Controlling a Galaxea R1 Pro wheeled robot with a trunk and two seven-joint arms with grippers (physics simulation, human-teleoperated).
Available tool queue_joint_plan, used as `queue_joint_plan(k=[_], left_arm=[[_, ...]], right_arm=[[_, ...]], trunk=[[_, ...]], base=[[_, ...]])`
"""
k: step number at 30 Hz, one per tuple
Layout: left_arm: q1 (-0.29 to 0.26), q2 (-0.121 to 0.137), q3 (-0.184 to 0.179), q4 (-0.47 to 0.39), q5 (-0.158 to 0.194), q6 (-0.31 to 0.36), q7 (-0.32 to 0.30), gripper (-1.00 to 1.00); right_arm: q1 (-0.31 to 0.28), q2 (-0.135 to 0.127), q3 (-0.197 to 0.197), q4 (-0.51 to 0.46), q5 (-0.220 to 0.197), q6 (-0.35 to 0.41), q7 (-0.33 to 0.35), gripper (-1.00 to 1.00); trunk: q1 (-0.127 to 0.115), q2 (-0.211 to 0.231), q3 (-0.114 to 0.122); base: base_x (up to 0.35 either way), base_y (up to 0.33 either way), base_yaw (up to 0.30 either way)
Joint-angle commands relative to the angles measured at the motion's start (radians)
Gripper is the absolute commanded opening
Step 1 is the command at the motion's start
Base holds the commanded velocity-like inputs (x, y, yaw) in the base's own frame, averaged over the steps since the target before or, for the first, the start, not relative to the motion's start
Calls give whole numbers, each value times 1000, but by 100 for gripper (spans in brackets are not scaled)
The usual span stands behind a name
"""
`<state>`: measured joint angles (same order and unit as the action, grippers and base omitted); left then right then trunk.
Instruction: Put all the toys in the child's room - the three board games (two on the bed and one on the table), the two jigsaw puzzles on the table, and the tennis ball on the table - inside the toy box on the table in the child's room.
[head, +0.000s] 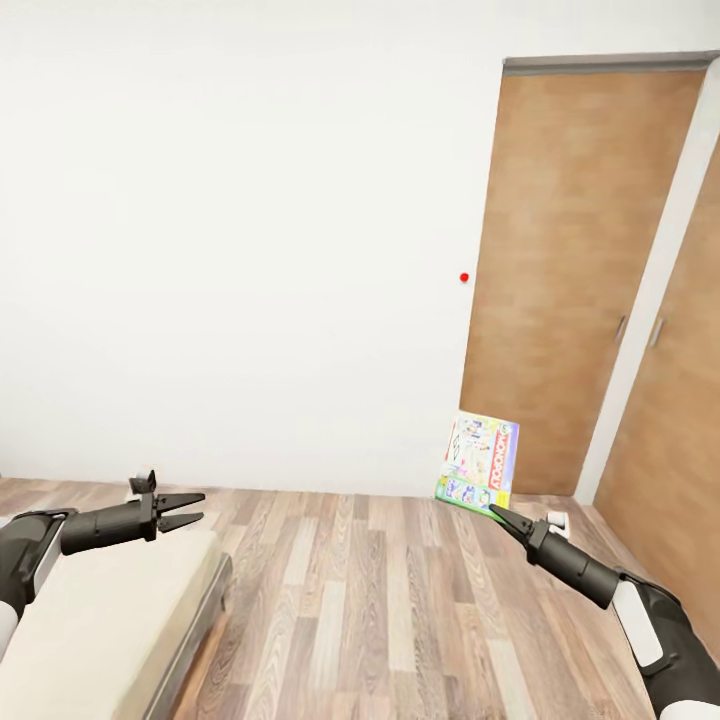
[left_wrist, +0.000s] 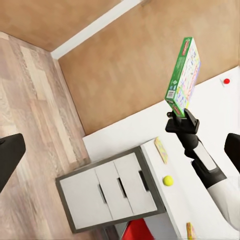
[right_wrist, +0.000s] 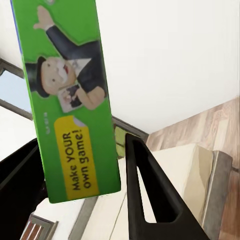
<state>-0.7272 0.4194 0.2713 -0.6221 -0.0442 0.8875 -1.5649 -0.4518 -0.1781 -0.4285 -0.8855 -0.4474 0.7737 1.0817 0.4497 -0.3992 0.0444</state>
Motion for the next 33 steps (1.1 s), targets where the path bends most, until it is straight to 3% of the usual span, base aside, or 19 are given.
queue_joint_plan(k=[1,12,33], left_arm=[[0,0,2,-1,-5,11,-6,100],[0,2,3,0,-5,12,-6,100],[0,2,3,-1,-5,11,-6,100]], right_arm=[[-1,0,-1,1,-6,7,1,-100],[2,0,-29,3,-6,7,1,-100],[4,-1,-42,3,-7,9,2,-100]], trunk=[[0,-1,0],[0,-1,0],[0,-1,0]], base=[[-11,0,-279],[-3,0,-280],[0,0,-281]])
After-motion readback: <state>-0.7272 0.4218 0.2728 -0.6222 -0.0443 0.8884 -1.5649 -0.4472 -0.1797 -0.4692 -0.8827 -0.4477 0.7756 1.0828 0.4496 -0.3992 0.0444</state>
